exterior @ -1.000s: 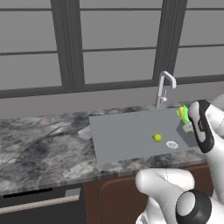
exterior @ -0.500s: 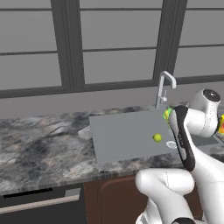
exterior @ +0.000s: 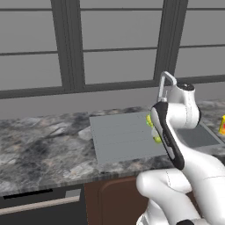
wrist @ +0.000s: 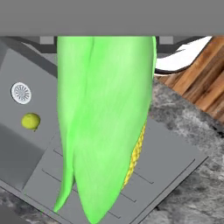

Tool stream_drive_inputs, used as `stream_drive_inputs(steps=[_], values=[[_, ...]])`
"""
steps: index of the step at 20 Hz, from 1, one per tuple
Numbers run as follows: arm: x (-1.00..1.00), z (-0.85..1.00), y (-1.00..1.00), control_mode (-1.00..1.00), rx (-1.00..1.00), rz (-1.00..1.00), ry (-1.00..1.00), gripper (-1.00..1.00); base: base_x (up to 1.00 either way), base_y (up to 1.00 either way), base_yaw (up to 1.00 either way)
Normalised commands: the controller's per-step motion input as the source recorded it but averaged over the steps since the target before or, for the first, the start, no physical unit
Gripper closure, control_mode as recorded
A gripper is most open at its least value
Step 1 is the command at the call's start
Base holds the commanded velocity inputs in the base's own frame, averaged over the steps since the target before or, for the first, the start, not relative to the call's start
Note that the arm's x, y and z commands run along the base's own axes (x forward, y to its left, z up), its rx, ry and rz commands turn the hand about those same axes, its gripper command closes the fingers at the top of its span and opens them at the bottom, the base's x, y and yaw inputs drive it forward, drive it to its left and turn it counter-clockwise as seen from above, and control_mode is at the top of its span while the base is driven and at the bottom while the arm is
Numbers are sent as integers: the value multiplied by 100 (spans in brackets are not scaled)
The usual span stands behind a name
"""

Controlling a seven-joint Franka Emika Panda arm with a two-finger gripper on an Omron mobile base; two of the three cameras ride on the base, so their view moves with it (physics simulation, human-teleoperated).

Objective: Remove the pear and corn from the sink. Then move the bowl and cup from the counter to the sink for washing.

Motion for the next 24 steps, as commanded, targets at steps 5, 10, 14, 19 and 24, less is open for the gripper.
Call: stream_drive_inputs(steps=[5,10,14,19,24], values=[[0,6,71,-100,-2,9,14,100,0,0,0],[0,1,69,-100,-1,6,3,100,0,0,0],[0,0,67,-100,0,2,0,100,0,0,0],[1,0,67,-100,0,0,0,100,0,0,0],[12,-1,70,-100,0,0,-3,100,0,0,0]])
